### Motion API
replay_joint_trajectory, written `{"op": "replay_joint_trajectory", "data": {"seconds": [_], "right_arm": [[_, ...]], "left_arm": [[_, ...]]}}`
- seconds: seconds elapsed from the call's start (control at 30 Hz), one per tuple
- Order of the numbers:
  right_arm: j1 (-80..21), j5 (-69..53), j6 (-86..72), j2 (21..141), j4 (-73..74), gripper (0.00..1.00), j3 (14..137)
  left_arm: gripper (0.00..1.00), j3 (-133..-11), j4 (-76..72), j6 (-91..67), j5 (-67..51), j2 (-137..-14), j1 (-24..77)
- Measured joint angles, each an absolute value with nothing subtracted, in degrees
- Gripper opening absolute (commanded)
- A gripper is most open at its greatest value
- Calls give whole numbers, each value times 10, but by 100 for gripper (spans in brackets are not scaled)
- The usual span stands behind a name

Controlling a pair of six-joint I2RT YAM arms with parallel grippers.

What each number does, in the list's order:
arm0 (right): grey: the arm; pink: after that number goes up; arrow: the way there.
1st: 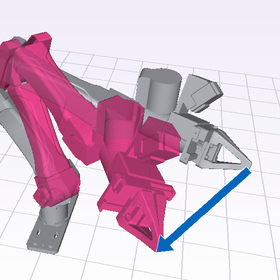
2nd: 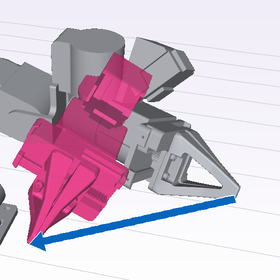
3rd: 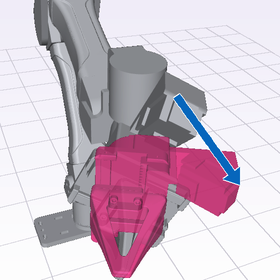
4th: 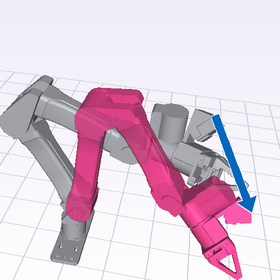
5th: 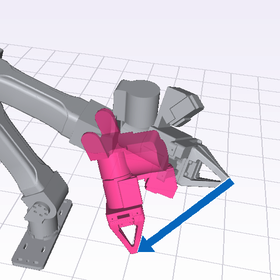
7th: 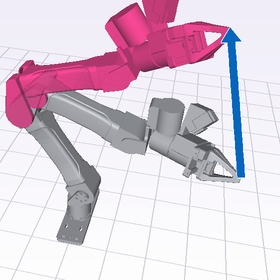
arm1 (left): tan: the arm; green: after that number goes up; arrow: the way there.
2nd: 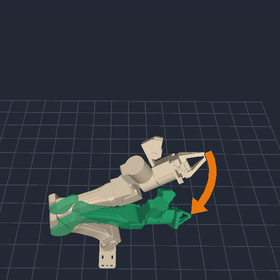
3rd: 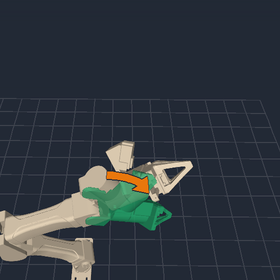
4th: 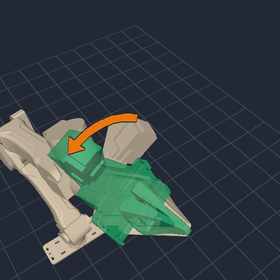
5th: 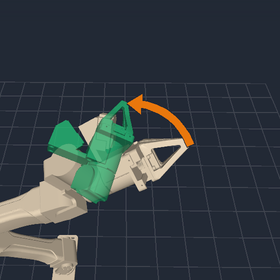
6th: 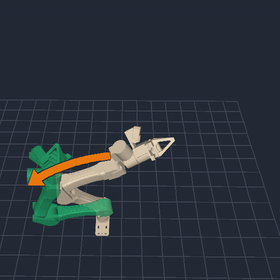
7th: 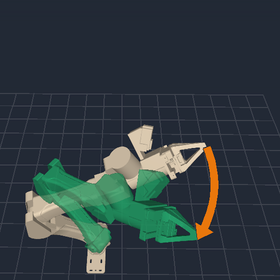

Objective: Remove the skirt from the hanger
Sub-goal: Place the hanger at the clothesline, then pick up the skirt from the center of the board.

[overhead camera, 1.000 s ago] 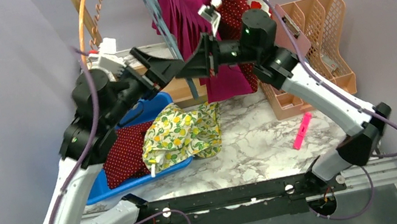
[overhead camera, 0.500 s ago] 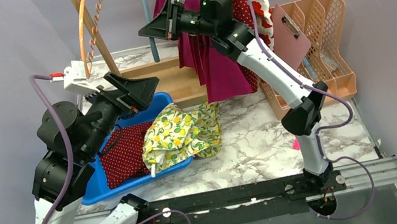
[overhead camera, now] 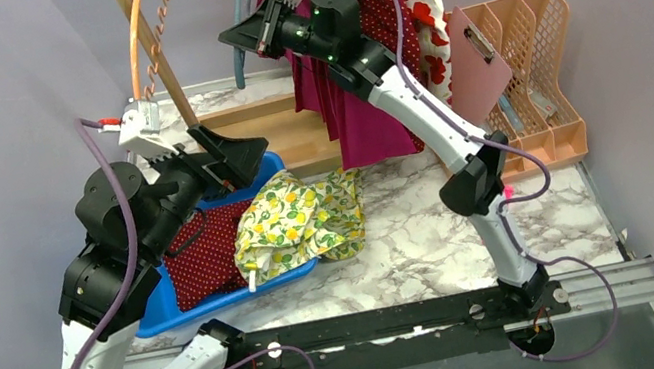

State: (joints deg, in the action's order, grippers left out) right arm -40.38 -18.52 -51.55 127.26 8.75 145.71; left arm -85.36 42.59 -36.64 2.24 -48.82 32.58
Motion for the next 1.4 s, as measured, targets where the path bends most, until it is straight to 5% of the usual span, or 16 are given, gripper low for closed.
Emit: {"op": "replay_joint_trajectory", "data": {"seconds": [0.23, 0.47, 0.7, 1.17, 1.4], "right_arm": [[-416, -148, -531, 1284, 95, 1, 1460], [-419, -144, -517, 1287, 105, 51, 1467], [-416, -147, -458, 1188, 156, 76, 1361], [-427, -218, -272, 809, 352, 96, 1092], [-427, -187, -204, 696, 400, 100, 1059]], "left_arm": [[99, -854, 430, -356, 23, -488, 326], [99, -854, 440, -355, 22, -489, 326], [99, -865, 464, -337, 27, -503, 326], [93, -877, 491, -339, -11, -634, 329], [90, -852, 495, -337, 12, -702, 431]]}}
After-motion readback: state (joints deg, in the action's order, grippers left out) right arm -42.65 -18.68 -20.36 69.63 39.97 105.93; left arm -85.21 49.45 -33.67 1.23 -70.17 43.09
